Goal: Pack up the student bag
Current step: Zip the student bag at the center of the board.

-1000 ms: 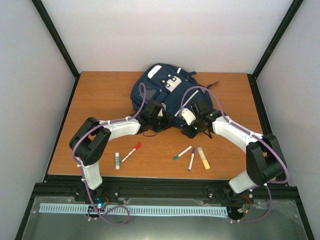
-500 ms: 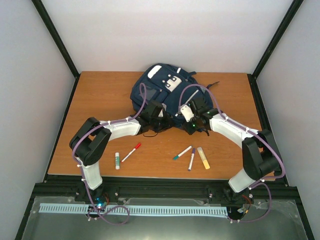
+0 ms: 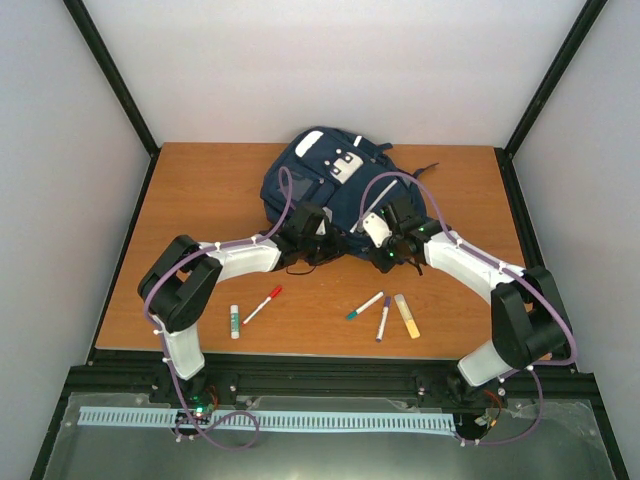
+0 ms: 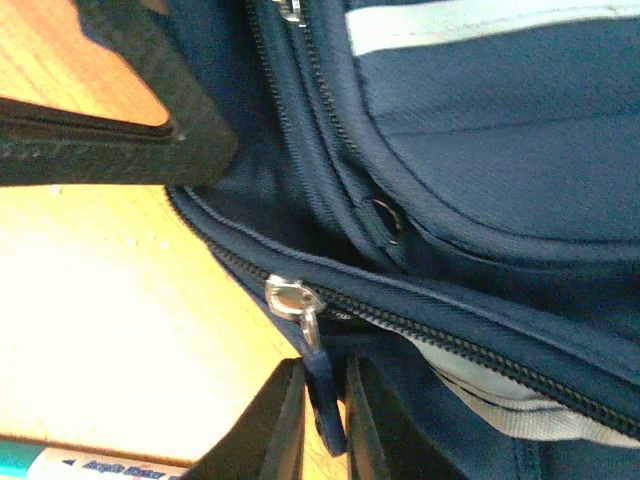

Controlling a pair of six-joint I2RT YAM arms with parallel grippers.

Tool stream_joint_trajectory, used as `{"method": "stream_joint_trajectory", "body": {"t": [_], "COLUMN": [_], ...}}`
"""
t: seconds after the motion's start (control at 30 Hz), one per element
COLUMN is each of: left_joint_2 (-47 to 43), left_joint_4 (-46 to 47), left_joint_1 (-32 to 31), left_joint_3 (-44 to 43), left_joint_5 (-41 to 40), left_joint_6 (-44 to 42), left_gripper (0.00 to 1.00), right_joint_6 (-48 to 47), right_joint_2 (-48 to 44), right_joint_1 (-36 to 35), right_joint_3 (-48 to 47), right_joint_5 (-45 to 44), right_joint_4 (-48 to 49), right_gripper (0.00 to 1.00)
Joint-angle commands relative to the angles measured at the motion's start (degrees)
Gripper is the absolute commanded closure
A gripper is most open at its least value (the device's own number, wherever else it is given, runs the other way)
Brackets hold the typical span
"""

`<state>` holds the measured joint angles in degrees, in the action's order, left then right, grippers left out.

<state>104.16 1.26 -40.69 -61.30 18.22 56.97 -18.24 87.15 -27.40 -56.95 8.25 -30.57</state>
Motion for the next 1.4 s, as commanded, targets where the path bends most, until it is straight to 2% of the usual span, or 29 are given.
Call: {"method": "stream_joint_trajectory", "body": {"t": [0.0,0.1,0.47,0.63,0.97,1.17,1.37], "left_joint_2": [-2.21,-2.21,-6.19,-9.11,-16.73,-21.09,-22.97], "left_joint_4": [1.65,0.90,-6.00,-6.53,-7.33,-7.27,-8.62], "left_joint_1": [-1.15,-1.14,-0.98,-0.55,2.82,4.80,5.45], "left_joint_3": [-0.22,-0.27,3.04,7.18,16.84,21.53,21.92], "left_joint_5": [1.51,0.99,-6.57,-8.50,-10.56,-11.05,-11.95], "left_joint_6": [-1.05,-1.82,-7.75,-8.57,-9.94,-11.14,-12.56], "left_gripper": [0.99,0.99,0.99,0.99,0.99,0.99,0.99], "right_joint_6": [-1.09,-1.76,-9.91,-12.67,-17.12,-19.79,-20.74], "right_joint_2": [-0.01,-0.58,-2.24,-2.59,-0.03,1.80,1.40], "right_joint_1": [0.15,0.15,2.83,7.71,15.10,17.81,17.99], "right_joint_3": [0.22,-0.24,-0.39,0.65,-3.50,-5.36,-7.92], "right_joint_5": [2.54,2.67,-0.71,-2.77,-4.38,-6.66,-7.24], "right_joint_4": [1.02,-0.18,-13.31,-13.04,-15.15,-15.39,-18.19], "right_gripper": [0.91,0.97,0.97,0.97,0.97,0.97,0.97]}}
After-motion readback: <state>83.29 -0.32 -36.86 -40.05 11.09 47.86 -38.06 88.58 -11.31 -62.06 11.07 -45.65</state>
